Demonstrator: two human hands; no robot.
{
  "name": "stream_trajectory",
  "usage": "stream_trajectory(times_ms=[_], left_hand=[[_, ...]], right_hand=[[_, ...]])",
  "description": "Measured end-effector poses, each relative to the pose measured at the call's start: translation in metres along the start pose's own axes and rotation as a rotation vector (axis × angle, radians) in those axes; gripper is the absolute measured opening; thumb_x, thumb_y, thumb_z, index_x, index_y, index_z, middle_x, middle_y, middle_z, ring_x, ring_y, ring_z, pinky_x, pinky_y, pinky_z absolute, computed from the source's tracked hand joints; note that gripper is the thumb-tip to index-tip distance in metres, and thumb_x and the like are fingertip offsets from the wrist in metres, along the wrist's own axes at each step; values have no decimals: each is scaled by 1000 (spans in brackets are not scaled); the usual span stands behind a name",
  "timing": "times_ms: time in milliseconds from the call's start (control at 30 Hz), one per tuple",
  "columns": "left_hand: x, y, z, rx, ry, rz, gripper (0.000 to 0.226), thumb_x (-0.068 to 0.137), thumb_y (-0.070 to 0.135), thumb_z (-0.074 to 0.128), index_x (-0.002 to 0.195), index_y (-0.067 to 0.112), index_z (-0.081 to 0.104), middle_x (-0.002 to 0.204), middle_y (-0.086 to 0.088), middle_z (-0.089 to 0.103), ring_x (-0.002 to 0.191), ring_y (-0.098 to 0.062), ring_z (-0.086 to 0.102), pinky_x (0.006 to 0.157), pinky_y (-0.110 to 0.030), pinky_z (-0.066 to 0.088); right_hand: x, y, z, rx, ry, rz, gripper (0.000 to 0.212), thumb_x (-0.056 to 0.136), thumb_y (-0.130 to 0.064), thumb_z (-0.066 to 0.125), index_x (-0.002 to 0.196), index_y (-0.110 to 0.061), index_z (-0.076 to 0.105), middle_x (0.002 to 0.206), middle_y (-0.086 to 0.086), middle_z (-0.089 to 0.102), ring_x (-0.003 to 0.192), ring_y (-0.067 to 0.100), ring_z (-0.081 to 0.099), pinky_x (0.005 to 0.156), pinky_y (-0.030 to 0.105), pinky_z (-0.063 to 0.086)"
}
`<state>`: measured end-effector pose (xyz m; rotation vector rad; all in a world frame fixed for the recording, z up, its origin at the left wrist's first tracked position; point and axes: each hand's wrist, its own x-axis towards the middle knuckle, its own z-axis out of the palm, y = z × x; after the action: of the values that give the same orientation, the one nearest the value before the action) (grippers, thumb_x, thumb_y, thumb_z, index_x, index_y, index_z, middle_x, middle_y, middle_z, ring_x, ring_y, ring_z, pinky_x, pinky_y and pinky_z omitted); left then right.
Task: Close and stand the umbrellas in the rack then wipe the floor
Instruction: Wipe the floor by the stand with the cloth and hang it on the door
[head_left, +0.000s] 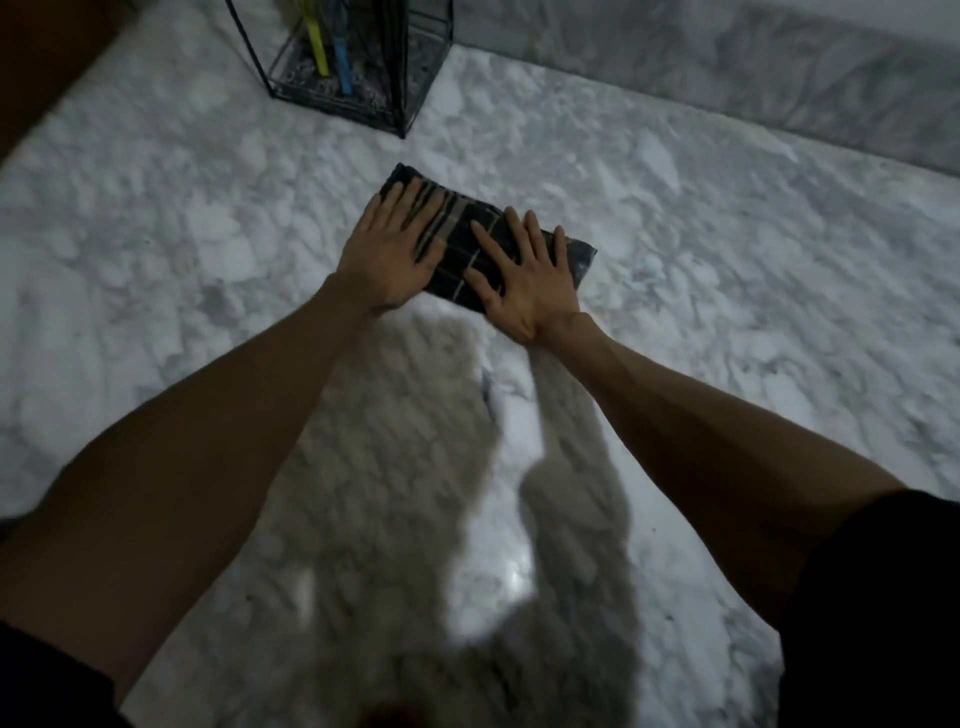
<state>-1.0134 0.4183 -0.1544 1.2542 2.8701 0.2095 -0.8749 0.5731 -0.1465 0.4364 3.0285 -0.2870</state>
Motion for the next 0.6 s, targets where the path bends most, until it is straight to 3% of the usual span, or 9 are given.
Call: stream_trajectory(times_ms=[133, 233, 300, 367, 500, 600], left_hand=[[-60, 1, 10, 37, 134, -90, 56, 99, 43, 34, 147, 15, 38, 152, -15, 35, 141, -31, 33, 117, -44, 25], [-91, 22, 12, 17, 197, -290, 53, 97, 42, 39, 141, 13, 48, 145, -17, 45, 136, -33, 42, 113, -46, 30], [-106, 41, 10, 5, 218, -428, 55, 97, 44, 37, 144, 16, 45, 150, -14, 40, 139, -31, 37, 114, -45, 26], [-114, 53, 2, -15, 132, -556, 62, 95, 49, 33, 148, 17, 36, 155, -12, 31, 142, -31, 29, 115, -44, 20], [-119, 75, -9, 111, 115, -635, 71, 86, 54, 28, 132, 4, 45, 134, -22, 46, 124, -38, 39, 107, -48, 25], [-118, 95, -2, 94, 138, -643, 74, 87, 50, 30, 135, -6, 39, 143, -27, 37, 139, -39, 26, 119, -50, 7]], right_hand=[[-22, -6, 2, -29, -4, -176, 62, 96, -65, 13, 154, -42, 8, 164, 5, -1, 150, 26, -8, 119, 53, -7], [-25, -2, 0, -53, -8, -323, 56, 97, -64, 12, 151, -48, 13, 164, 4, -1, 150, 27, -9, 120, 52, -7], [-21, 1, -3, -93, -9, -386, 55, 97, -64, 11, 150, -50, 14, 164, 5, -1, 150, 28, -8, 120, 52, -6], [-12, 5, -9, -137, -27, -431, 55, 97, -65, 14, 150, -50, 14, 164, 6, 0, 150, 30, -6, 120, 51, -4], [6, 18, -22, -163, -98, -461, 56, 98, -63, 17, 151, -48, 10, 163, 8, 0, 150, 31, -5, 121, 45, -3], [7, 22, -22, -120, -147, -450, 52, 102, -49, 20, 153, -43, 9, 163, 11, -3, 150, 30, -8, 121, 43, -4]])
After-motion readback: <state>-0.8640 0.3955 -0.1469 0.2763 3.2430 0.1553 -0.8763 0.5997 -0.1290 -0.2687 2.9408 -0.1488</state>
